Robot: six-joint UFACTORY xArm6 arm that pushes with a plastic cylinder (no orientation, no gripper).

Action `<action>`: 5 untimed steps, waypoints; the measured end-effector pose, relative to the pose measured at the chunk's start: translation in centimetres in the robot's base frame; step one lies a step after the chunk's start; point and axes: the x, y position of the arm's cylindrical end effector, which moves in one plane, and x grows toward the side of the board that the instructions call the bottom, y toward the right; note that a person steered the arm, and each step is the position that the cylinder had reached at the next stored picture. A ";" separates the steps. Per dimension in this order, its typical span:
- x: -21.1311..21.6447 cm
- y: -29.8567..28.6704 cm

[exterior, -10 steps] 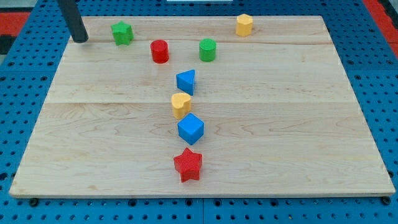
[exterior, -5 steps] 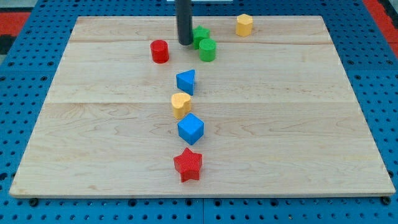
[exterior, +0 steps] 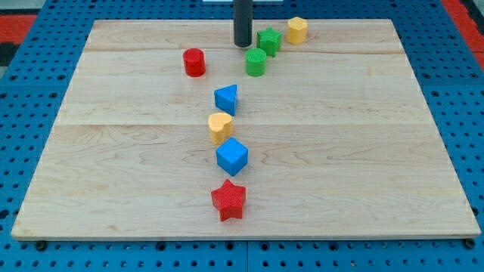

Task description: Move the green star towards the top right corner of the board

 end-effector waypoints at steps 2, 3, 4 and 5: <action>1.3 5.4; 2.9 7.7; 3.2 10.9; 3.7 13.3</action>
